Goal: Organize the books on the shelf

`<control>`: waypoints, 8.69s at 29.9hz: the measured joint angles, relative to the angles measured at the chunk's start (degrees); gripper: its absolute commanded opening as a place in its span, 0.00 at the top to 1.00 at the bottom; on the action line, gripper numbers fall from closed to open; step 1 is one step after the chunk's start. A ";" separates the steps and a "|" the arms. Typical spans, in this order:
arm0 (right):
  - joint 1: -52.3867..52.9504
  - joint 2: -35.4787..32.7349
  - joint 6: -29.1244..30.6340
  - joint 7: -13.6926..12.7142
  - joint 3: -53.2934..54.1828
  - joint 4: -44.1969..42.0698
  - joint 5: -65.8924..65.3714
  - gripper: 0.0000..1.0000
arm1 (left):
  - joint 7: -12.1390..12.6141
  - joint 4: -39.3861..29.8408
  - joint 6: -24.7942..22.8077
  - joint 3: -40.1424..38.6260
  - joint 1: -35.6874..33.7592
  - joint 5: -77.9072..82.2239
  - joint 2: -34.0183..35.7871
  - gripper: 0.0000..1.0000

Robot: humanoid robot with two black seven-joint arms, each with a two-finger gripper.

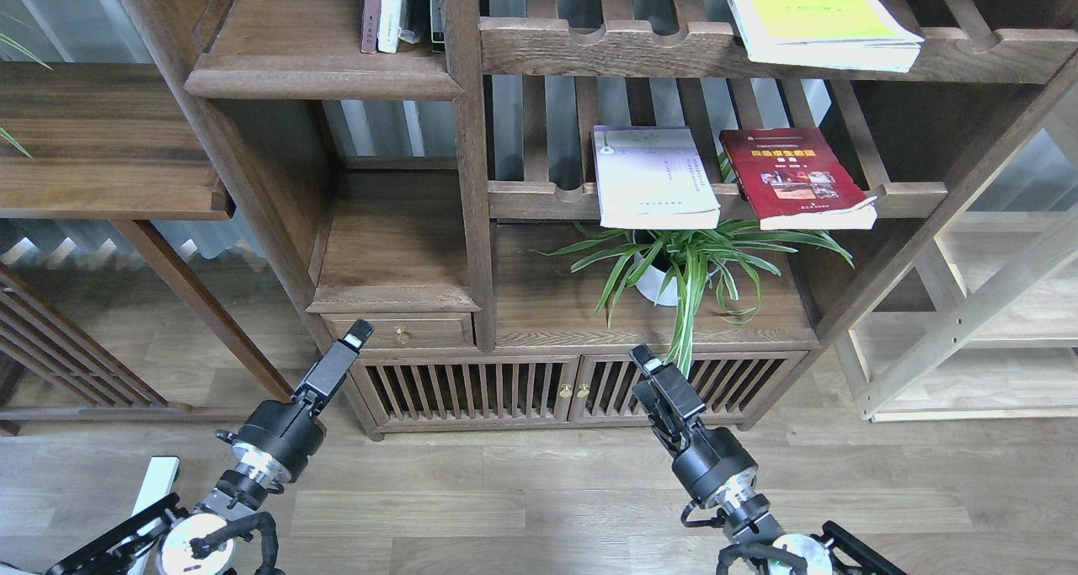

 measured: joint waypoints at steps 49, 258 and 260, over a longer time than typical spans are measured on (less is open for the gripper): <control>1.47 1.62 0.08 0.35 0.04 -1.65 -0.09 0.00 | -0.06 0.19 0.00 -0.09 1.16 0.00 -1.41 0.01; 15.55 -1.17 0.05 6.84 34.29 -17.25 1.58 0.93 | -0.70 2.79 0.00 -3.84 0.03 -5.88 3.27 0.01; 14.11 -1.63 0.05 6.80 34.63 -16.55 2.11 0.93 | -0.69 3.08 0.00 -3.62 -0.30 -5.88 3.24 0.01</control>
